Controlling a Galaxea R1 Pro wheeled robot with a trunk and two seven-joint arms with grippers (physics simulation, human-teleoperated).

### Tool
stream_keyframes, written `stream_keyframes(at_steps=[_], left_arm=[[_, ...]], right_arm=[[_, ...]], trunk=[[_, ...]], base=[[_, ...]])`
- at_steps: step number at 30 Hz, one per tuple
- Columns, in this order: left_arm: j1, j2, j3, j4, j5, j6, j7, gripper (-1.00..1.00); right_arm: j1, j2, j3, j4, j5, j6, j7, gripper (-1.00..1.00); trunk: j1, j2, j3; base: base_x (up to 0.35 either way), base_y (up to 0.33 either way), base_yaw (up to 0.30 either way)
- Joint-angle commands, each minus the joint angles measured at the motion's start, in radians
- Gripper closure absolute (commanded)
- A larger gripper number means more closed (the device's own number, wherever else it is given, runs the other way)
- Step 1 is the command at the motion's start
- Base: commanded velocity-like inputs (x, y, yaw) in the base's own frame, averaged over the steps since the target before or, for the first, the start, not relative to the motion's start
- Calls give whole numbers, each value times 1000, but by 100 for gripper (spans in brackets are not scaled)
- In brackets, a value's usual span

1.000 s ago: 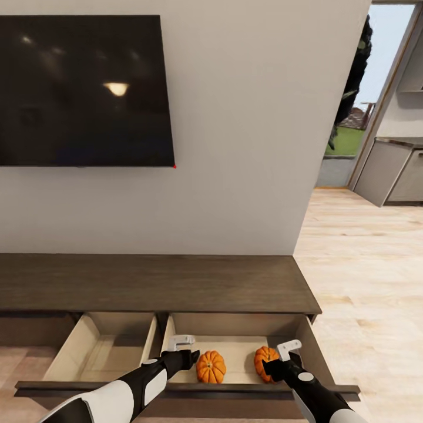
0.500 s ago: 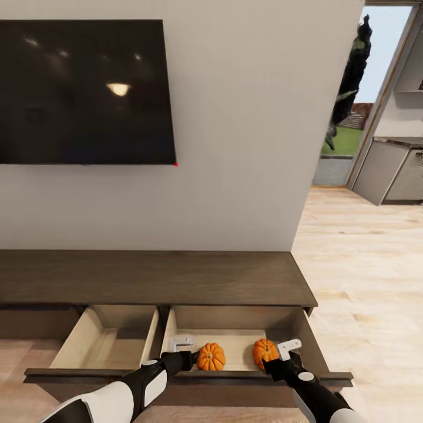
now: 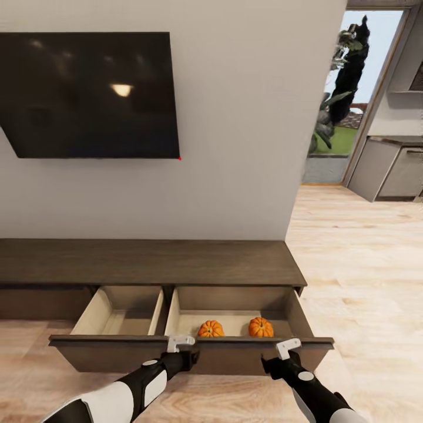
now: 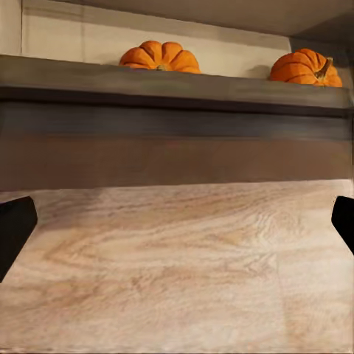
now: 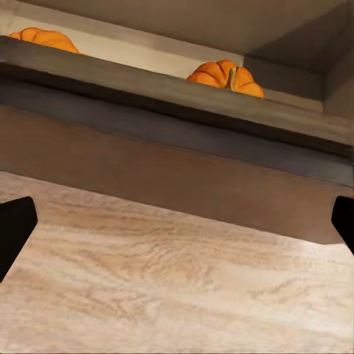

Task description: Place each of the two pumpkins and all three candles from the living room inside a cabinet in the living room (use any cabinet), then make sure every cabinet is closed, and position the cauldron so it is next to a table in the living room.

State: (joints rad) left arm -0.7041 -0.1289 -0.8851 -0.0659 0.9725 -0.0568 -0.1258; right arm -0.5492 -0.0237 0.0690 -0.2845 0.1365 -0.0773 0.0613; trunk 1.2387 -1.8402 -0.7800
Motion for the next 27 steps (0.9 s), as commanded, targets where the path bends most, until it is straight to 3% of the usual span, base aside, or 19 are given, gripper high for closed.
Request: stream_keyframes(at_steps=[1,11,24,27], left_arm=[[0,0,0,0,0,0,0,-100],[0,1,2,1,1,2,-1,-100],[0,2,2,1,2,5,2,-100],[0,2,3,1,2,4,1,-100]], right_arm=[[0,0,0,0,0,0,0,-100],[0,-1,-1,-1,-1,0,0,-100],[0,-1,-2,-1,-2,1,0,-100],[0,-1,-2,-1,-2,0,0,-100]], trunk=[[0,0,0],[0,0,0],[-50,91,41],[-50,91,41]], base=[[-308,0,0],[-59,0,0],[0,0,0],[0,0,0]])
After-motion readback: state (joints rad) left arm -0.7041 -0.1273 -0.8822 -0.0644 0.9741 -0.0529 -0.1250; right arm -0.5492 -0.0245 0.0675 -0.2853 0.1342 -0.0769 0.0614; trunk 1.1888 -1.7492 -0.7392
